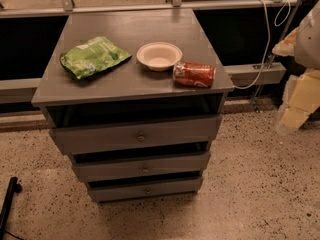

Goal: Open bottom drawer

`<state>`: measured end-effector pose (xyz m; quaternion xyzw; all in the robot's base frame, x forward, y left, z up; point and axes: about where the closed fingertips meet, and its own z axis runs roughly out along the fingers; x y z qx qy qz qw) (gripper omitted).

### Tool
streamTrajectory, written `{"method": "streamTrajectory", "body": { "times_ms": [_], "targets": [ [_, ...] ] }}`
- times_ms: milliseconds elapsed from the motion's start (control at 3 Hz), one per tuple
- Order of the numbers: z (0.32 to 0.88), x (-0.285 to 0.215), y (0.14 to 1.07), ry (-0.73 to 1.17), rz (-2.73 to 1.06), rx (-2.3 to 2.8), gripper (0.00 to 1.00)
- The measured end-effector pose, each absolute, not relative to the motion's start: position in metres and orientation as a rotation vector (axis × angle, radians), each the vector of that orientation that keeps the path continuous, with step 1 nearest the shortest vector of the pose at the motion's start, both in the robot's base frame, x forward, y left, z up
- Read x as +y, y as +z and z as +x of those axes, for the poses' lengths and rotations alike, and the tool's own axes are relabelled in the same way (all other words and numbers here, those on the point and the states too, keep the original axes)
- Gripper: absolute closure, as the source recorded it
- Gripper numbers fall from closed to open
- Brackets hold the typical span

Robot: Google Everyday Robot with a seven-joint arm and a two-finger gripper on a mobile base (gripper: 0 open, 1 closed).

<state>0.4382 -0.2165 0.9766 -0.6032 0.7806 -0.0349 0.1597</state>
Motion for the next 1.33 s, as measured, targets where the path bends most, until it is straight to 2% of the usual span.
{"method": "streamTrajectory", "body": {
  "times_ms": [667,1000,1333],
  "targets": [
    [0.444,-0.209,0.965,-0.061,-1.689,2.193,0.0],
    [0.437,-0.177,0.898,0.149,-1.712,2.037,0.0],
    [0.455,-0.147,0.882,0.168,-1.674,1.782,0.0]
  ]
}}
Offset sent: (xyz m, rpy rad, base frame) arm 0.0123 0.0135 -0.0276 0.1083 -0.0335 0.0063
